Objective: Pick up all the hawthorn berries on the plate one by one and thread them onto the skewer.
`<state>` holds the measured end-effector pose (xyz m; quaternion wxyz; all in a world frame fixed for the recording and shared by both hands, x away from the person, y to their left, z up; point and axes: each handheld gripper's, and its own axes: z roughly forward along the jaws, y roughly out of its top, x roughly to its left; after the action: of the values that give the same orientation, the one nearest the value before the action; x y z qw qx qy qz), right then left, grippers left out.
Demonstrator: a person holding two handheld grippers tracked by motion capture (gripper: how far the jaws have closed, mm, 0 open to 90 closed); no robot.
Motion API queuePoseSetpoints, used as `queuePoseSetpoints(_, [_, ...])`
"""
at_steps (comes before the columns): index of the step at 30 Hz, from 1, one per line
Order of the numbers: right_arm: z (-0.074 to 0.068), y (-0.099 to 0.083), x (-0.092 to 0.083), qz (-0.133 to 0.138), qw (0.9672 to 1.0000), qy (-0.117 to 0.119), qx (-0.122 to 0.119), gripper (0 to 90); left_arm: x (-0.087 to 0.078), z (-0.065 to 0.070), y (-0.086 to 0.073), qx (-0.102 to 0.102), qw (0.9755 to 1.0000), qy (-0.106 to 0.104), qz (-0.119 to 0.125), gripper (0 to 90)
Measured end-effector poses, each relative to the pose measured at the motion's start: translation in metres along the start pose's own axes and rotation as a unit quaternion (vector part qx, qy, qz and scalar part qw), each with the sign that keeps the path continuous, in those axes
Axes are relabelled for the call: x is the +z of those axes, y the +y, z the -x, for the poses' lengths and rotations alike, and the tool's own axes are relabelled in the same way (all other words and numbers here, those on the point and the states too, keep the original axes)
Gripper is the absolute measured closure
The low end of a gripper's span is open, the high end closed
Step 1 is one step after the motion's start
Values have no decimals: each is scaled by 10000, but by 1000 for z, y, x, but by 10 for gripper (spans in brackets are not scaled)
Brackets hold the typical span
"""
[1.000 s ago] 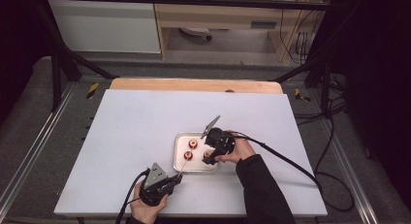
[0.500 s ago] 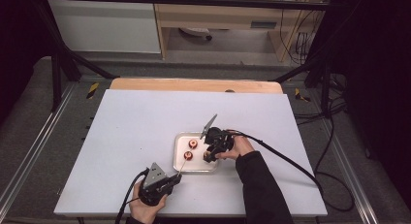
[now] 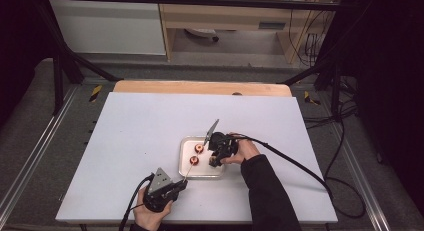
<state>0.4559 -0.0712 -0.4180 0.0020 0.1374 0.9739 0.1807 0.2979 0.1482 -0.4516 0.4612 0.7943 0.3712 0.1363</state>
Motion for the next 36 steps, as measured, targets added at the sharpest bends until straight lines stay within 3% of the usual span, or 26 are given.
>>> queuePoseSetpoints(4, [-1, 0, -1, -42, 9999, -23, 97, 595, 1, 0, 0, 17, 10000, -6, -5, 884])
queuePoseSetpoints(12, [0, -1, -24, 390, 9974, -69, 602, 596, -1, 2, 1, 10, 10000, 31, 82, 884])
queuePoseSetpoints(13, [-1, -3, -31, 575, 9953, -82, 781, 596, -1, 2, 1, 13, 9999, 40, 105, 884])
queuePoseSetpoints(15, [-2, -4, -35, 697, 9937, -81, 873, 596, -1, 2, 1, -1, 9999, 45, 144, 884])
queuePoseSetpoints(16, [-2, -8, -43, 1004, 9879, -55, 1181, 596, 0, 2, 1, -4, 9999, 56, 163, 884])
queuePoseSetpoints(17, [-2, -8, -43, 1004, 9879, -55, 1181, 596, 0, 3, 2, -2, 9998, 62, 168, 884])
queuePoseSetpoints(18, [-2, -10, -46, 1102, 9855, -38, 1292, 596, 0, 3, 2, -12, 9998, 59, 192, 884])
queuePoseSetpoints(20, [-2, -15, -53, 1389, 9769, -18, 1623, 596, 0, 4, 2, -3, 9997, 63, 220, 884])
queuePoseSetpoints(21, [-2, -20, -59, 1618, 9689, 52, 1874, 597, 0, 5, 2, -4, 9997, 61, 240, 884])
queuePoseSetpoints(22, [-2, -20, -59, 1618, 9689, 52, 1874, 597, 0, 5, 3, -2, 9997, 58, 257, 884])
queuePoseSetpoints(23, [-3, -25, -65, 1894, 9578, 148, 2157, 596, 0, 6, 3, -3, 9996, 57, 271, 884])
queuePoseSetpoints(24, [-3, -25, -65, 1894, 9578, 148, 2157, 596, 0, 6, 4, 5, 9996, 59, 277, 884])
queuePoseSetpoints(25, [-3, -28, -68, 2043, 9526, 159, 2248, 596, 1, 7, 5, 1, 9995, 54, 297, 884])
queuePoseSetpoints(26, [-4, -31, -71, 2241, 9450, 196, 2376, 597, 1, 7, 5, 4, 9995, 50, 305, 884])
queuePoseSetpoints(27, [-5, -36, -75, 2514, 9336, 287, 2537, 596, 1, 8, 6, 11, 9995, 49, 318, 884])
queuePoseSetpoints(28, [-5, -38, -77, 2653, 9265, 326, 2649, 596, 1, 9, 6, 8, 9994, 40, 340, 884])
queuePoseSetpoints(29, [-5, -38, -77, 2653, 9265, 326, 2649, 596, 1, 10, 6, 15, 9994, 40, 356, 884])
queuePoseSetpoints(30, [-6, -41, -78, 2779, 9207, 350, 2717, 597, 2, 10, 7, 21, 9993, 26, 361, 884])
queuePoseSetpoints(31, [-8, -45, -81, 3024, 9084, 407, 2858, 596, 2, 11, 7, 14, 9993, 21, 373, 884])
queuePoseSetpoints(32, [-8, -45, -81, 3024, 9084, 407, 2858, 596, 2, 12, 8, 23, 9993, 20, 383, 884])
queuePoseSetpoints(33, [-8, -47, -82, 3142, 9030, 424, 2901, 597, 3, 13, 8, 20, 9993, 17, 384, 884])
queuePoseSetpoints(34, [-10, -49, -83, 3331, 8919, 416, 3029, 596, 3, 13, 8, 24, 9992, 16, 392, 884])
queuePoseSetpoints(35, [-11, -50, -84, 3424, 8874, 418, 3057, 597, 4, 14, 9, 25, 9992, 14, 395, 884])
queuePoseSetpoints(36, [-11, -50, -84, 3424, 8874, 418, 3057, 597, 4, 15, 9, 29, 9992, 16, 387, 884])
